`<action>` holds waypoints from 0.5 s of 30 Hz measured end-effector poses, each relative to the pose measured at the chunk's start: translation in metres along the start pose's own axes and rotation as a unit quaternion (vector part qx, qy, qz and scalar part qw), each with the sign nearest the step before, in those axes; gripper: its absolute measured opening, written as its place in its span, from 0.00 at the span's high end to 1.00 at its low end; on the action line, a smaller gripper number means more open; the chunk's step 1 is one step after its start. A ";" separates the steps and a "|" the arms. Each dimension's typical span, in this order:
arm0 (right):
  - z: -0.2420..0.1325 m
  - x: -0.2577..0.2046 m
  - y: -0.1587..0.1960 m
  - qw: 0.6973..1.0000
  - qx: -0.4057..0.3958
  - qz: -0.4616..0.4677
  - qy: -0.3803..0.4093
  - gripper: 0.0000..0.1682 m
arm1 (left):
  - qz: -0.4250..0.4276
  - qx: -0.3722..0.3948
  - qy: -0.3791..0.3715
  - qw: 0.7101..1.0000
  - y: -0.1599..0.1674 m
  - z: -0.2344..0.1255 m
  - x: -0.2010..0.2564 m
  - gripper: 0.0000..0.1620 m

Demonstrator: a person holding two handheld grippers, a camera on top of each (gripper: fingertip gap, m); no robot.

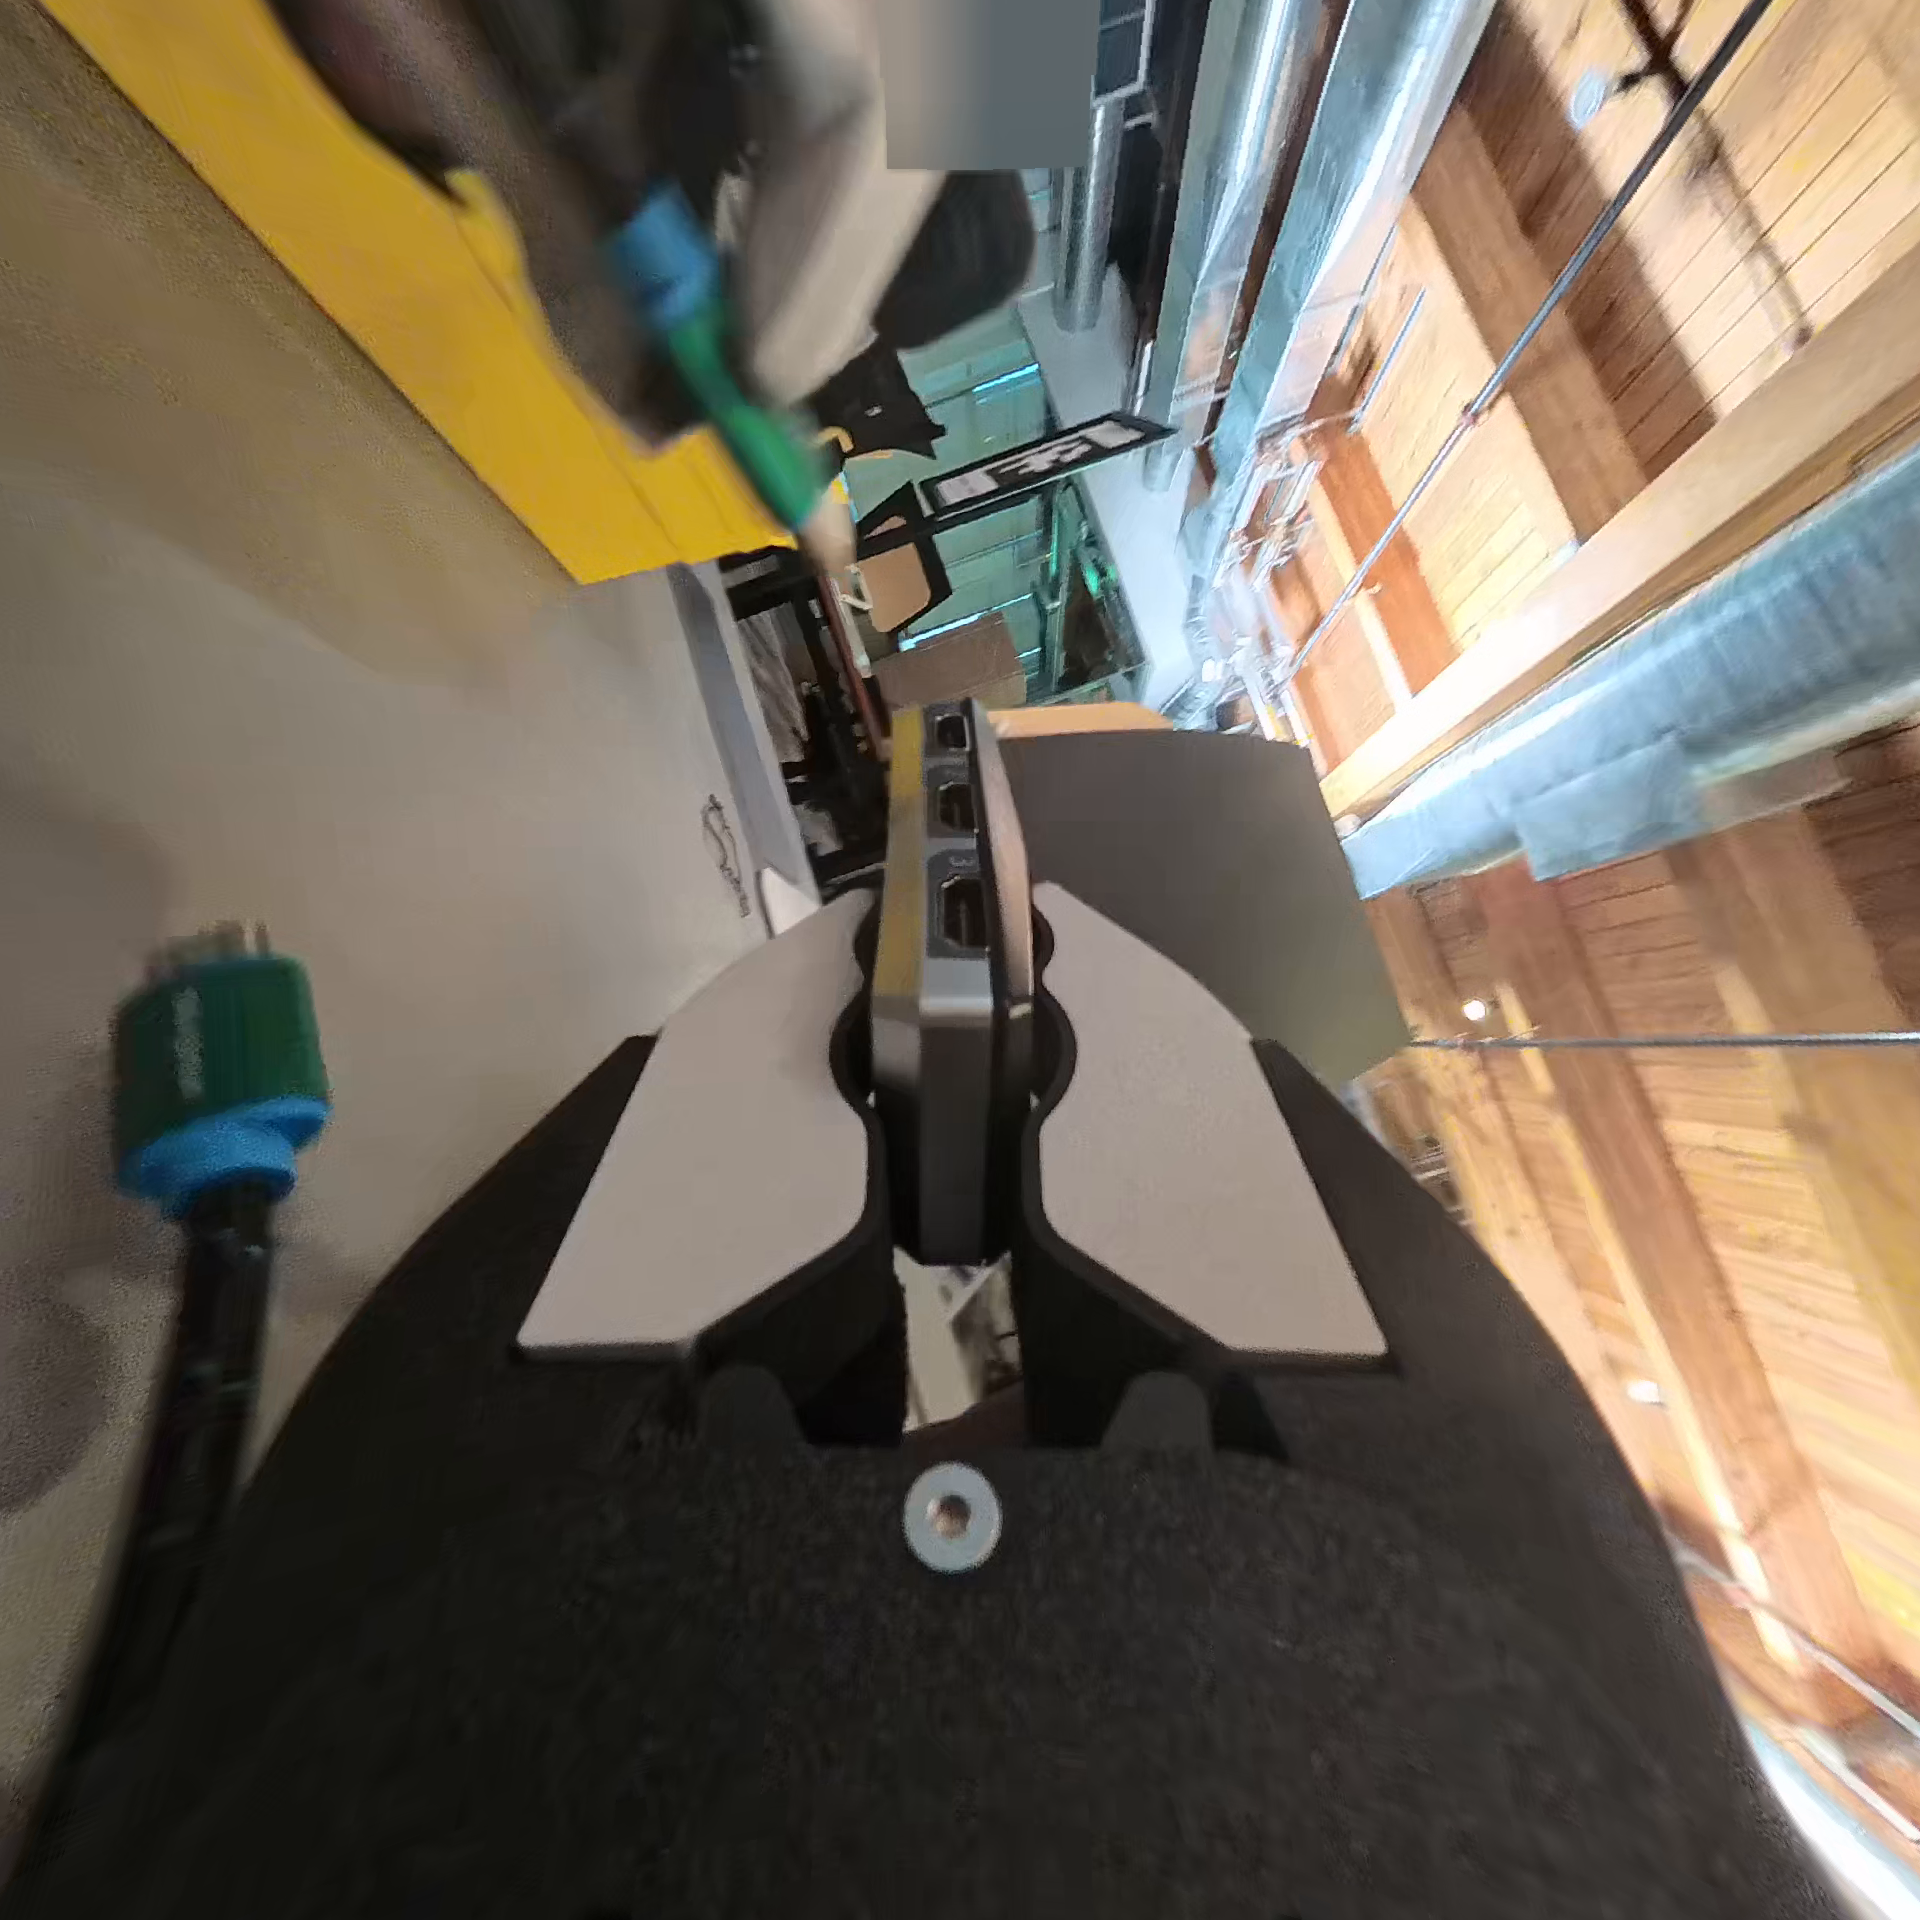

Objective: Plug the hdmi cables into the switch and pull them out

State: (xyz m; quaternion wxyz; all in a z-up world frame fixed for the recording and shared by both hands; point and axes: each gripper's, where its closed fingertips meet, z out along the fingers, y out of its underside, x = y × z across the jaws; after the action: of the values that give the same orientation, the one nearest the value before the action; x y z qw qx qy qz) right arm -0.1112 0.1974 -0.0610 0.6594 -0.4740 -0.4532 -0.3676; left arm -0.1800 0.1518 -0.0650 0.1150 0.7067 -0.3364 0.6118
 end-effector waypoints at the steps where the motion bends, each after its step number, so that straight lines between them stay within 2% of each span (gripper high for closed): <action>1: 0.002 0.003 -0.003 1.000 0.007 -0.012 0.010 0.87 | -0.005 -0.021 0.007 1.000 -0.001 -0.002 0.010 0.93; 6: 0.006 0.017 -0.019 0.997 0.029 -0.040 0.058 0.87 | -0.032 -0.087 0.012 0.996 -0.009 -0.007 0.028 0.93; 15: 0.000 0.014 -0.022 0.995 0.023 -0.071 0.066 0.86 | -0.051 -0.110 0.008 0.993 -0.017 -0.004 0.019 0.94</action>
State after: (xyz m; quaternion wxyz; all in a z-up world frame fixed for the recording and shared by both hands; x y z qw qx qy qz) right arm -0.1270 0.1903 -0.0409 0.6709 -0.4002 -0.4492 -0.4335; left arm -0.1726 0.1605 -0.0415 0.2256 0.7013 -0.3637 0.5701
